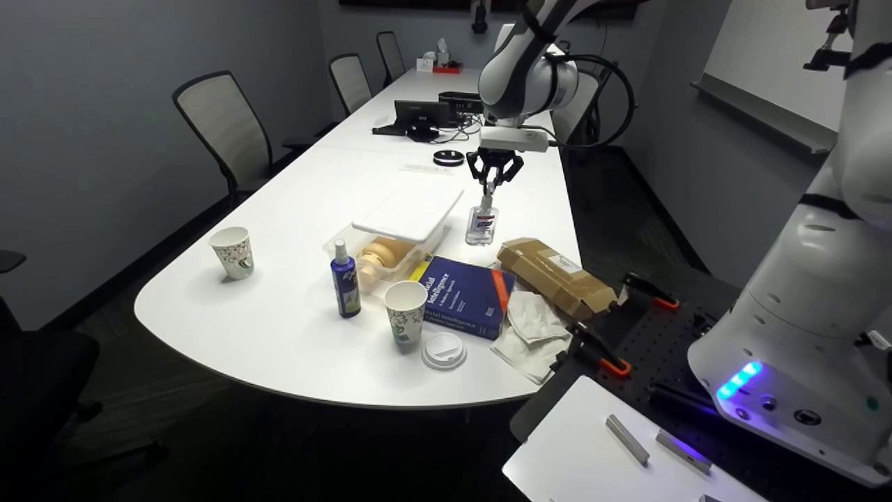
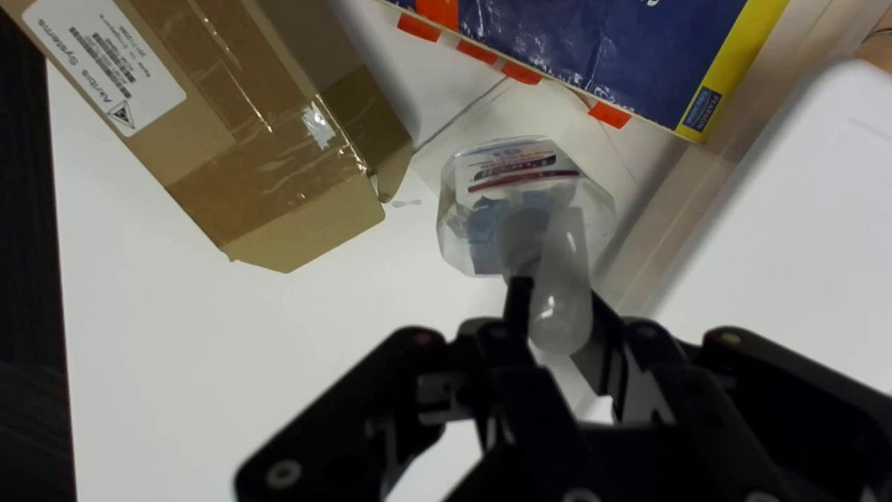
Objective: Remove the bottle from the bowl, then close the lid
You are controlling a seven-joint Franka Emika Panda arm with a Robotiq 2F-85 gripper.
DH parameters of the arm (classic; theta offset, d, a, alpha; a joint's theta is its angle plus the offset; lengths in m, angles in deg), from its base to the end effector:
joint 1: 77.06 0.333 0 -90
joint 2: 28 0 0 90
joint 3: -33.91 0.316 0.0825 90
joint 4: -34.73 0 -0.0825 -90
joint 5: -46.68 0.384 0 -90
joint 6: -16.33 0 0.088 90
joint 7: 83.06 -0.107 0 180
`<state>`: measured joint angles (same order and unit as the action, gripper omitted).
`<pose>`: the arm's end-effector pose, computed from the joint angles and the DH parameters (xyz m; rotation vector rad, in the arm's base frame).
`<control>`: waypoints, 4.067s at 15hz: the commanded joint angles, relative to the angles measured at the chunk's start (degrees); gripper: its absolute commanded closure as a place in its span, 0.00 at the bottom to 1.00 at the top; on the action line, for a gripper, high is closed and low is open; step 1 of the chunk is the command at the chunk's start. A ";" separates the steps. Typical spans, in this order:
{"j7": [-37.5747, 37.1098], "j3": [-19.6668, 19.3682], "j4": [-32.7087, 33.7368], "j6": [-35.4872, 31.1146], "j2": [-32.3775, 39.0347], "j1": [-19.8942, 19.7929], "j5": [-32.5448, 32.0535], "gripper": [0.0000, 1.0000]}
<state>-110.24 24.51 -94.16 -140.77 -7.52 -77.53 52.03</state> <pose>0.5475 -0.0998 0.2203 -2.9281 1.0953 -0.2225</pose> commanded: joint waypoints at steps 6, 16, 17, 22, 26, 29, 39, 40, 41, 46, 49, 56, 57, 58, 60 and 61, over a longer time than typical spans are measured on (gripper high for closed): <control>1.17 0.47 5.53 2.37 5.64 -1.12 2.75 0.96; 0.42 0.68 8.55 0.24 10.15 -1.33 5.75 0.51; 0.11 0.63 8.62 0.13 9.98 -1.14 6.17 0.46; -1.21 -0.61 7.70 -0.26 6.40 1.10 5.31 0.09; 1.19 0.67 6.96 4.00 0.47 4.20 1.79 0.00; 3.36 3.71 9.70 8.38 0.80 6.61 -1.83 0.00; 22.84 13.48 25.86 19.37 15.90 7.45 -4.33 0.00; 25.36 13.58 27.76 20.97 17.33 7.29 -5.15 0.00; 27.88 13.66 29.71 22.70 18.65 7.13 -5.95 0.00; 39.35 14.84 38.33 28.14 24.81 5.06 -7.92 0.00; 43.75 15.72 41.84 28.62 27.73 3.64 -7.40 0.00; 47.16 17.57 45.78 28.24 31.96 1.28 -6.39 0.00; 47.30 17.76 45.94 28.06 32.34 1.11 -6.25 0.00; 47.19 17.91 46.11 27.83 32.67 1.01 -6.13 0.00; 47.09 18.19 46.22 27.63 33.26 0.86 -5.87 0.00; 47.09 18.43 46.06 27.46 33.36 0.73 -5.62 0.00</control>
<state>-64.25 41.67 -49.76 -114.65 24.77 -75.95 45.26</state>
